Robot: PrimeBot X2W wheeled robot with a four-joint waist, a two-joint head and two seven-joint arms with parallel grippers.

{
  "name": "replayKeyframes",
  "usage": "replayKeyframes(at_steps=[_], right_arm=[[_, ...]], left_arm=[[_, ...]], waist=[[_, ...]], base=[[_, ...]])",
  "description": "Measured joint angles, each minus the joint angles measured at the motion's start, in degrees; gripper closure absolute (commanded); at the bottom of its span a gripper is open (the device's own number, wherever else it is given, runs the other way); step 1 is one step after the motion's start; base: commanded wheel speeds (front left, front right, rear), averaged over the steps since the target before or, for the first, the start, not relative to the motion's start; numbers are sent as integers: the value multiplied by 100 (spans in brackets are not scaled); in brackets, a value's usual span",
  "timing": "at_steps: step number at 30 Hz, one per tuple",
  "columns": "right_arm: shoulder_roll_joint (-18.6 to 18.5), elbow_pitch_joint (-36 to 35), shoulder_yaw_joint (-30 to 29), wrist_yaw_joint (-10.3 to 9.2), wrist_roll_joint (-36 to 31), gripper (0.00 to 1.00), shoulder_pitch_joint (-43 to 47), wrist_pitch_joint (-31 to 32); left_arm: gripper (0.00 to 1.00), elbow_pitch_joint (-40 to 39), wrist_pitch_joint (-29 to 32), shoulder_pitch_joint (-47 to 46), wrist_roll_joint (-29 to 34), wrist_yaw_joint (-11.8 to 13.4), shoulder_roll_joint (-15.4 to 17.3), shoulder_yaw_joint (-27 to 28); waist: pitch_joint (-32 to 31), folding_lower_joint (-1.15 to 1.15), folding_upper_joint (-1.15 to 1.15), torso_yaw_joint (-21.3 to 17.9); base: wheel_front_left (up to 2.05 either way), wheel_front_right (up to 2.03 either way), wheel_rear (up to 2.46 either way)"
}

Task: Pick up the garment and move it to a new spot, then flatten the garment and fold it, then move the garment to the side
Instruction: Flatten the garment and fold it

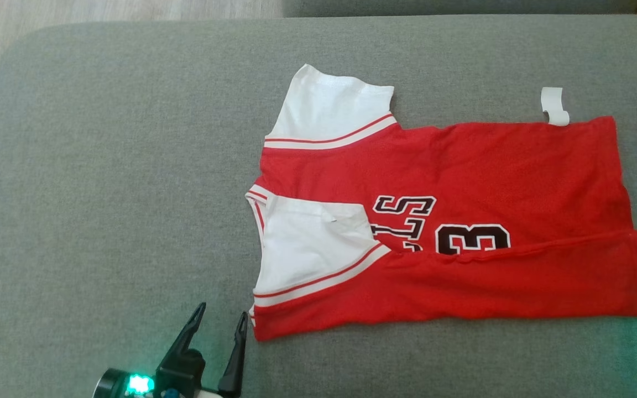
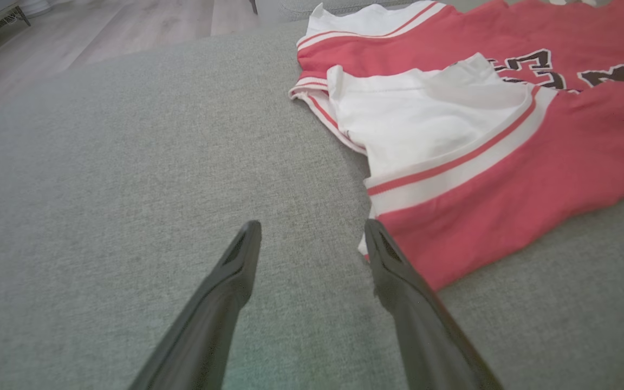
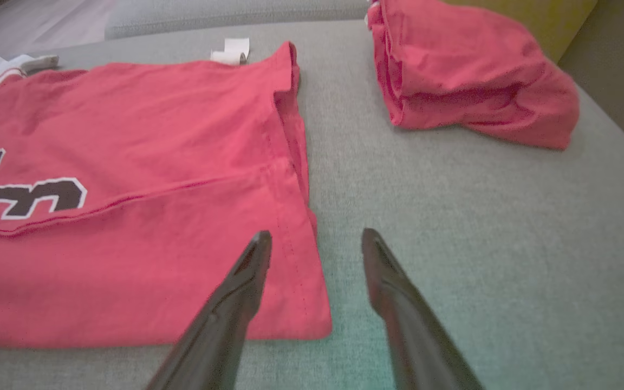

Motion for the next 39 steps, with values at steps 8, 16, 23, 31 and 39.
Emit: replayKeyframes(at_steps=[8,16,23,31,39], right_arm=[[277,-630,-338,0,-308,0,-38,-160],[333,-892,-143,0,-460,0,-707,-304],[305,-840,101,0,-528,0,-1354,-428],[281,-627,357,0,-526,0,-1672,-530],[276,-368,521,0,-515,0,-1915,-657]], left_arm=[[0,-454,212,-341,102,-29,276,80],[0,-614,1122,-2967,466,-881,593,344],[0,252,2323,-5130,264,-2253,483,248],[0,1668,3492,-6168,-165,-3020,367,32],[0,2408,3882,-6549,-472,-3134,392,-187]], waist=[[154,0,0,-73],[741,2,0,-233],[1370,3,0,-547],[1812,1,0,-1081],[2102,1,0,-1446]], base=[[0,0,0],[0,0,0],[0,0,0],[0,0,0],[0,0,0]])
